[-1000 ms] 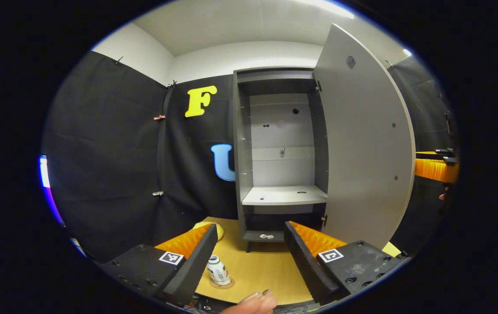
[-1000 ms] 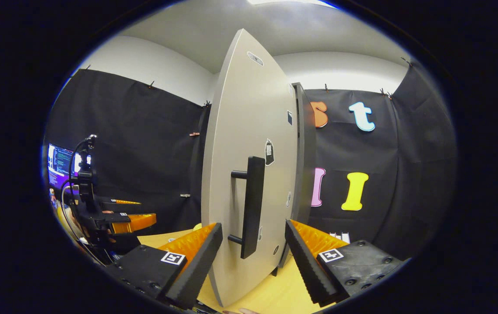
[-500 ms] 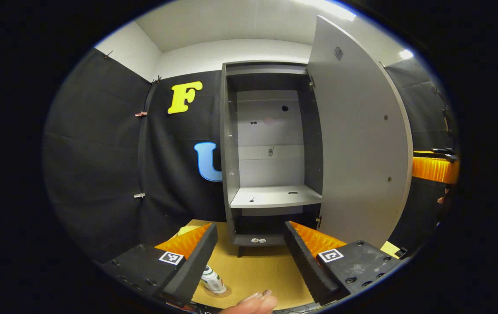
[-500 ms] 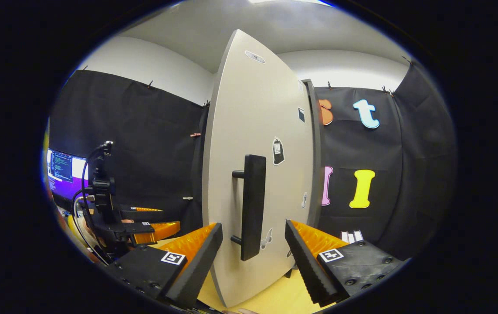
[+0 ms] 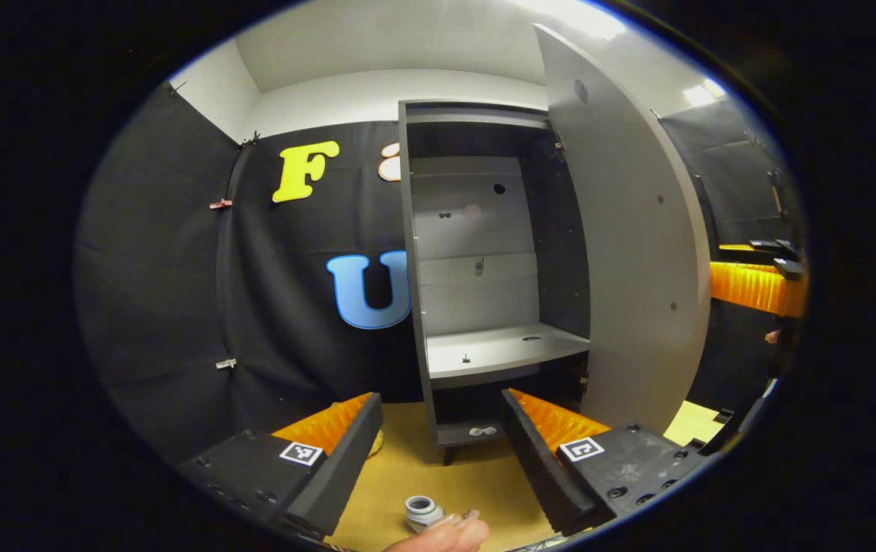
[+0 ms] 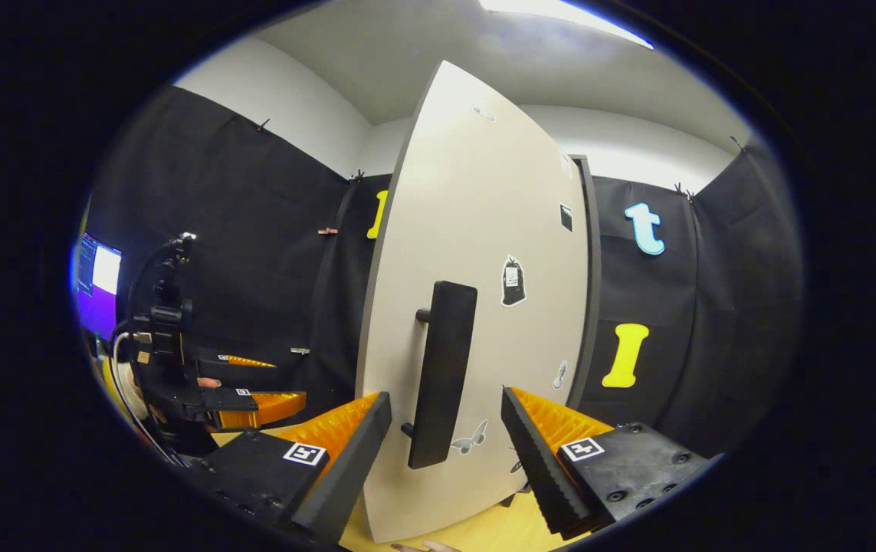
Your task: Open the cabinet door with the right hand, grasp the bottle in the cabinet with the left hand and place it on the coaster, then close the cabinet door with the right hand.
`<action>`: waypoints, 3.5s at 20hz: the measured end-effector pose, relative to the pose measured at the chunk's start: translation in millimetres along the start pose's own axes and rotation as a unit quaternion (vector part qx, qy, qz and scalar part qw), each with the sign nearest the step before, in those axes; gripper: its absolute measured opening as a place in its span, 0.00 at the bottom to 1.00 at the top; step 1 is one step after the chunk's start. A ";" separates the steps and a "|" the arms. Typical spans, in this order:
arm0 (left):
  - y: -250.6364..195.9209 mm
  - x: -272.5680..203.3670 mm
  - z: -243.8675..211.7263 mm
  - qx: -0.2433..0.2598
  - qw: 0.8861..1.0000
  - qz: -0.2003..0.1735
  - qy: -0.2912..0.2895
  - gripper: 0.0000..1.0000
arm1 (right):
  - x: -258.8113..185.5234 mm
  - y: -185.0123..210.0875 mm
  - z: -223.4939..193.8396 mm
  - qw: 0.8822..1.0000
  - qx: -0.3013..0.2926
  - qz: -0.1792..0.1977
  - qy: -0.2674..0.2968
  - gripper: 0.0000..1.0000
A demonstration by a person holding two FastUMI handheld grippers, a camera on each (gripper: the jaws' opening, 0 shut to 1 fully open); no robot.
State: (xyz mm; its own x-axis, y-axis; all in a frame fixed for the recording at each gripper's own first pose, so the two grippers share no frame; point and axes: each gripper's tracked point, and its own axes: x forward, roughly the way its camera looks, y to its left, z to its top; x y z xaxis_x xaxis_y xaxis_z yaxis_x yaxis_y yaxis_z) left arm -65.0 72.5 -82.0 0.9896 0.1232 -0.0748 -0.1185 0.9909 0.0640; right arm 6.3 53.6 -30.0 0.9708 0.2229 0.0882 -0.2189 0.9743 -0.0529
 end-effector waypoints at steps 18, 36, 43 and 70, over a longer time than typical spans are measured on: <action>42.6 11.3 -12.7 -0.019 1.000 0.017 0.002 0.96 | 22.0 16.3 -22.7 0.999 -0.005 -0.015 0.041 0.98; -39.4 27.0 14.0 -0.025 0.999 -0.009 -0.019 0.96 | 16.1 -63.8 -45.1 0.997 0.020 -0.053 0.059 0.98; -48.9 31.3 27.8 -0.036 0.999 -0.004 -0.031 0.96 | 20.7 -73.5 -43.1 0.997 0.036 -0.062 0.036 0.98; -61.7 31.5 28.0 -0.037 0.998 -0.032 -0.025 0.96 | 9.3 -67.5 -40.6 0.997 -0.012 -0.070 0.028 0.98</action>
State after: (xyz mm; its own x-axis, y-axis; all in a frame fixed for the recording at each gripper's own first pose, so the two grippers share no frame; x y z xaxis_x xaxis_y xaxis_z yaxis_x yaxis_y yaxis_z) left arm -24.2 13.7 -60.5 0.9979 0.0592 -0.0262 -0.0595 0.9981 -0.0140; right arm 34.1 -11.4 -65.9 0.9959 0.0813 0.0399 -0.0784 0.9946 -0.0684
